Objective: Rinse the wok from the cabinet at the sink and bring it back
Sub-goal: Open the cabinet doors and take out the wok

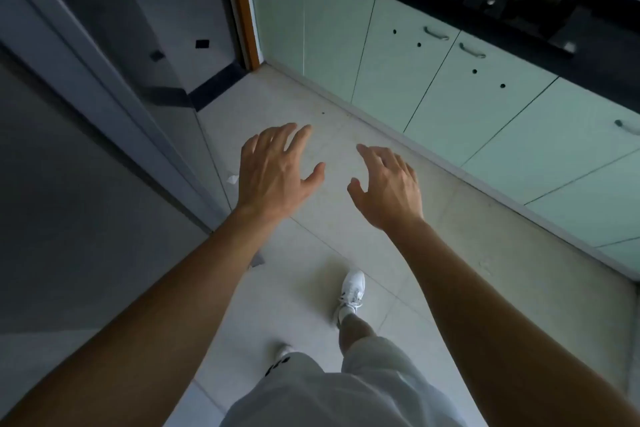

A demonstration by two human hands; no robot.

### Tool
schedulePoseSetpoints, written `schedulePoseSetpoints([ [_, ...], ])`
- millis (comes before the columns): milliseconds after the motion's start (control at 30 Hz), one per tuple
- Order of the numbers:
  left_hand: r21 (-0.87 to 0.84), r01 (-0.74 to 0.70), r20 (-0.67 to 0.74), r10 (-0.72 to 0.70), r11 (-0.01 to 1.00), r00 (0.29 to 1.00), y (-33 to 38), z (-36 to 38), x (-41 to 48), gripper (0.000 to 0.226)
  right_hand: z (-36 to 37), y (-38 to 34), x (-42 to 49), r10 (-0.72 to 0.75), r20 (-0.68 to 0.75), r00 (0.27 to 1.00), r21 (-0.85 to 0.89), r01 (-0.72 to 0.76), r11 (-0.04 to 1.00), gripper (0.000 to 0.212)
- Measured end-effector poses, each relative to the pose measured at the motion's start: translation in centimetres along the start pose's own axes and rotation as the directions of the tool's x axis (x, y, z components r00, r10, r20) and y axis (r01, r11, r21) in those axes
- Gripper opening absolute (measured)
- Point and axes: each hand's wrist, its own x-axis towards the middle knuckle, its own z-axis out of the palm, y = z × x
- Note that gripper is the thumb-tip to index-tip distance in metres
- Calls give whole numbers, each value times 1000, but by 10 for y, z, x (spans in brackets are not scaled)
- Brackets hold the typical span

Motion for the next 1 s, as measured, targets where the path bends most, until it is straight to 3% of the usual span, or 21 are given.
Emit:
schedulePoseSetpoints([
  [267,33,21,-28,-21,999,999,3,22,104,71,3,30,114,-47,-1,999,44,47,998,58],
  [667,68,172,-25,-171,983,985,24,46,254,67,-9,89,290,-109,74,991,125,100,987,58],
  [1000,89,237,-6,-237,967,971,-17,74,341,68,16,82,390,-139,106,985,143,123,982,57],
])
